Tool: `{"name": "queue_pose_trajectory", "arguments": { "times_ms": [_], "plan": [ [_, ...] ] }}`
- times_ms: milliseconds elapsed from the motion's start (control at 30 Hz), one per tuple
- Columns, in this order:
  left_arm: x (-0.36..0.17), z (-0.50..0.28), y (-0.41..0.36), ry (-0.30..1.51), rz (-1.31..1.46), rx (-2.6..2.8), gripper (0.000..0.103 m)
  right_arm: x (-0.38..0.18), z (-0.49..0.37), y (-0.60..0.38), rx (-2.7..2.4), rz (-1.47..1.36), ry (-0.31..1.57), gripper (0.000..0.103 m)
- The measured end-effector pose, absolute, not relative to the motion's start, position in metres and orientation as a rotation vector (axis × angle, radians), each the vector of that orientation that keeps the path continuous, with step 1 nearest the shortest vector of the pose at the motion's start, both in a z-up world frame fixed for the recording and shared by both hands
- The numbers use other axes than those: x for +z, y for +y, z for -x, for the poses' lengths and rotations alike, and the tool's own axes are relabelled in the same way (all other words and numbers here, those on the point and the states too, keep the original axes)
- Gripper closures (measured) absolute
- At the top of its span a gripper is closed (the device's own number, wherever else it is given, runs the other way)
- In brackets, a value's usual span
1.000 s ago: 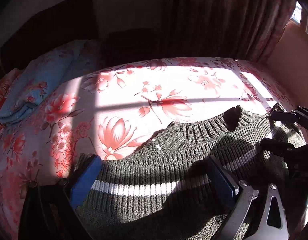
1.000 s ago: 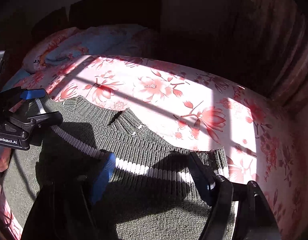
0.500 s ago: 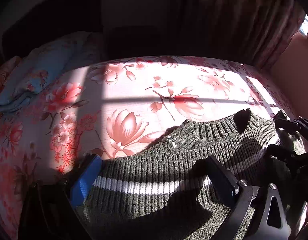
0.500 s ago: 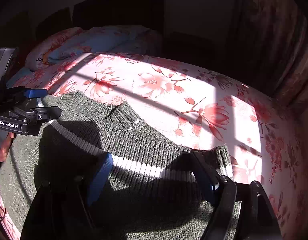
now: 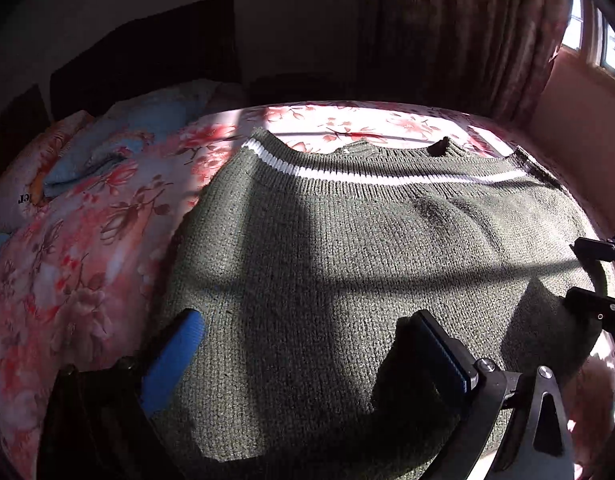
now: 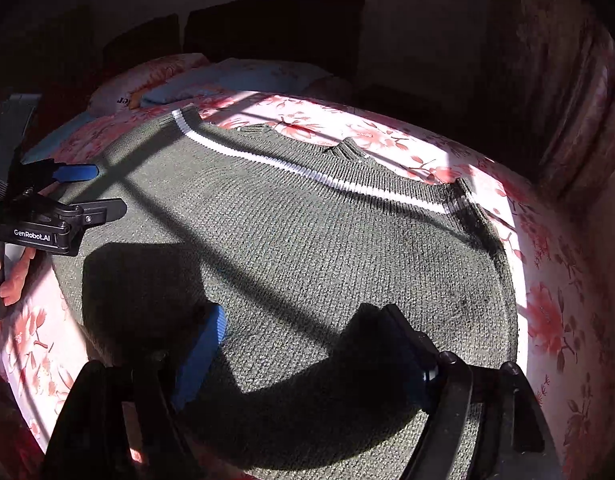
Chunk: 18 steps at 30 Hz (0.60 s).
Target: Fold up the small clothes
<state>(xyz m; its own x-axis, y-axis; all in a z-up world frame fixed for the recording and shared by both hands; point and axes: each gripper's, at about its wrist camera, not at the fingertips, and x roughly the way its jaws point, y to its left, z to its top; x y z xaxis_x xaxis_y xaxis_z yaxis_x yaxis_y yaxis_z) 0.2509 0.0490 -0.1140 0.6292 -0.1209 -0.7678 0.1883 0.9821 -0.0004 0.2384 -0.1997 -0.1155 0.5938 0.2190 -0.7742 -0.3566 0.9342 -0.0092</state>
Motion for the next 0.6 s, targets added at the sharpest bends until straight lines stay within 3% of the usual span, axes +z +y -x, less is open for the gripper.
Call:
{"name": "queue_pose_trajectory", "arguments": {
  "times_ms": [300, 400, 600],
  "plan": [
    [-0.102, -0.213, 0.041, 0.864, -0.004, -0.141, 0.0, -0.094, -0.192, -0.221, 0.286, 0.069, 0.847, 0.026],
    [-0.111, -0.206, 0.018, 0.817, -0.127, -0.112, 0.0, -0.1, -0.198, -0.184, 0.295, 0.168, 0.815, 0.026],
    [-0.114, -0.205, 0.027, 0.828, -0.085, -0.133, 0.0, -0.127, -0.207, -0.158, 0.307, 0.262, 0.794, 0.022]
  ]
}}
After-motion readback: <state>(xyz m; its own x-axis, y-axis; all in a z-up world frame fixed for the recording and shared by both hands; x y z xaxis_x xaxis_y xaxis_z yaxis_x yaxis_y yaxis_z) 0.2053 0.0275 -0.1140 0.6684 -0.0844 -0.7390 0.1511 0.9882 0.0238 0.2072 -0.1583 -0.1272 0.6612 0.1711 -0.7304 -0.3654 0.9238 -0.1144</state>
